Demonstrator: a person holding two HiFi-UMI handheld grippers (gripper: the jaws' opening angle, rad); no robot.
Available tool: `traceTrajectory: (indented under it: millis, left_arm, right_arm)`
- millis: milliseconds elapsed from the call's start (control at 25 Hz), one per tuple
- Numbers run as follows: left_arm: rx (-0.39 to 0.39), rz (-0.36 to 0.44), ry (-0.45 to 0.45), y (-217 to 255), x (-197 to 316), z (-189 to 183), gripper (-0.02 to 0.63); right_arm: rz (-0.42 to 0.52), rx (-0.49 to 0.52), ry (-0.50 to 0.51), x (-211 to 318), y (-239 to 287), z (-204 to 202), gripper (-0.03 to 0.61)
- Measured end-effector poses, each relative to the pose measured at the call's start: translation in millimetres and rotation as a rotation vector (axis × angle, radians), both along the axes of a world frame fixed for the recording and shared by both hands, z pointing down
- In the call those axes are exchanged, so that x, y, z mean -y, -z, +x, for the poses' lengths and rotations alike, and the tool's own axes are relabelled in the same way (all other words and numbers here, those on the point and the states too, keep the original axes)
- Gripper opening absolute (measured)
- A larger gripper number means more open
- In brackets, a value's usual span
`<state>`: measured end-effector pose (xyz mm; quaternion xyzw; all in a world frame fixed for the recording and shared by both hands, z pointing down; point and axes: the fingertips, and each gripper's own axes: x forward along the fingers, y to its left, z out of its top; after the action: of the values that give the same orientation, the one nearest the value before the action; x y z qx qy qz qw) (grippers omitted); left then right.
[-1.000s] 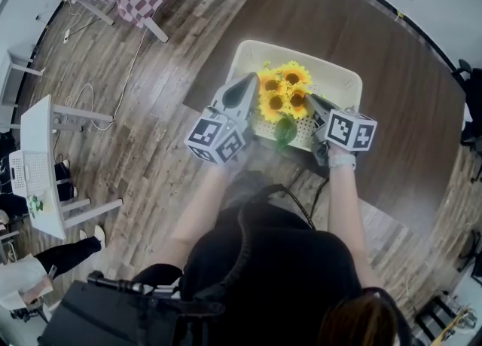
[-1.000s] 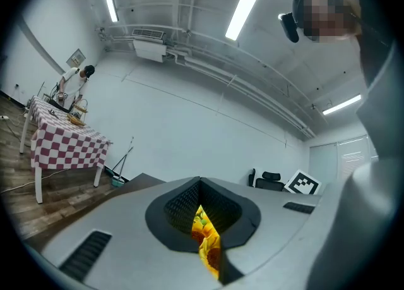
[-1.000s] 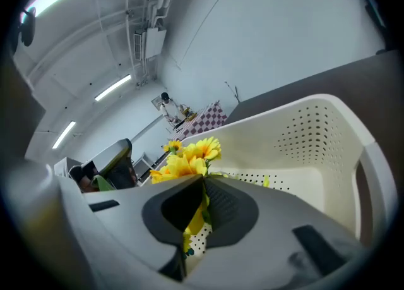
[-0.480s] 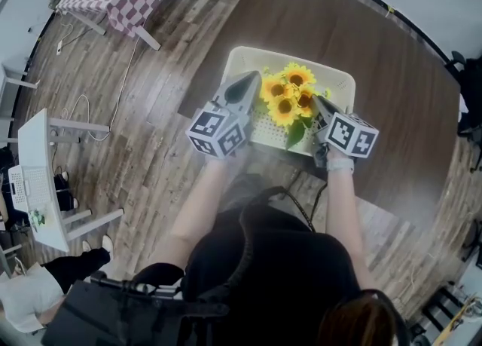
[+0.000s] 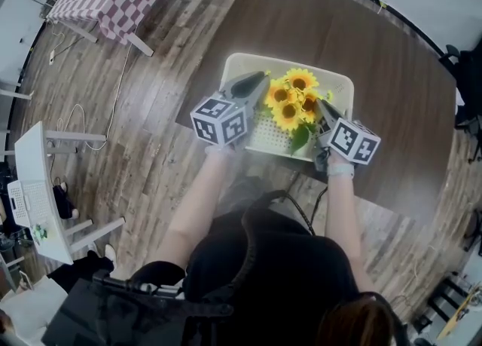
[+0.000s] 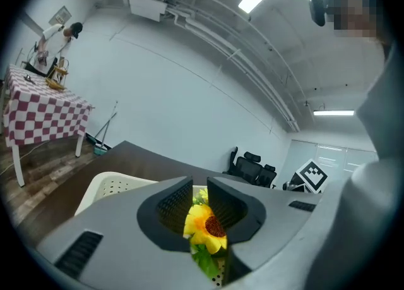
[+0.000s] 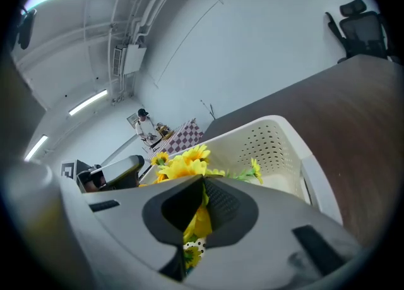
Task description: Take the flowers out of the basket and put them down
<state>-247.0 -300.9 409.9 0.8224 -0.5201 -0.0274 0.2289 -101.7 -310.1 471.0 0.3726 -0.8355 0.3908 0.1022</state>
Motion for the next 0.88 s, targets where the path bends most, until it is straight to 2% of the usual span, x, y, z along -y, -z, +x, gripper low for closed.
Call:
traceTrajectory:
  millis: [40, 80, 320, 520, 640, 880]
  left_arm:
    - [-0.005, -0.021, -0.019, -3, 2, 2, 0.093]
    - [-0.004, -0.042, -0.037, -5, 4, 3, 0.104]
    - [-0.005, -0.148, -0.117, -24, 11, 9, 0.104]
    - [-0.063, -0.232, -0.187, -36, 12, 16, 0.104]
    - [-0.072, -0.277, -0.229, -43, 12, 22, 0.106]
    - [-0.148, -0.383, -0.266, -58, 8, 31, 0.106]
  right_arm:
    - [-0.001, -0.001, -0.007, 0, 0, 1, 0.005]
    - [-0.001, -0.002, -0.014, 0, 0, 1, 0.005]
    - [-0.005, -0.003, -0.046, 2, -1, 4, 0.005]
    - [-0.009, -0.005, -0.067, 3, 1, 7, 0.005]
    - [-0.013, -0.003, -0.08, 3, 1, 8, 0.005]
    - [-0.018, -0.007, -0.1, 0, 2, 13, 0.005]
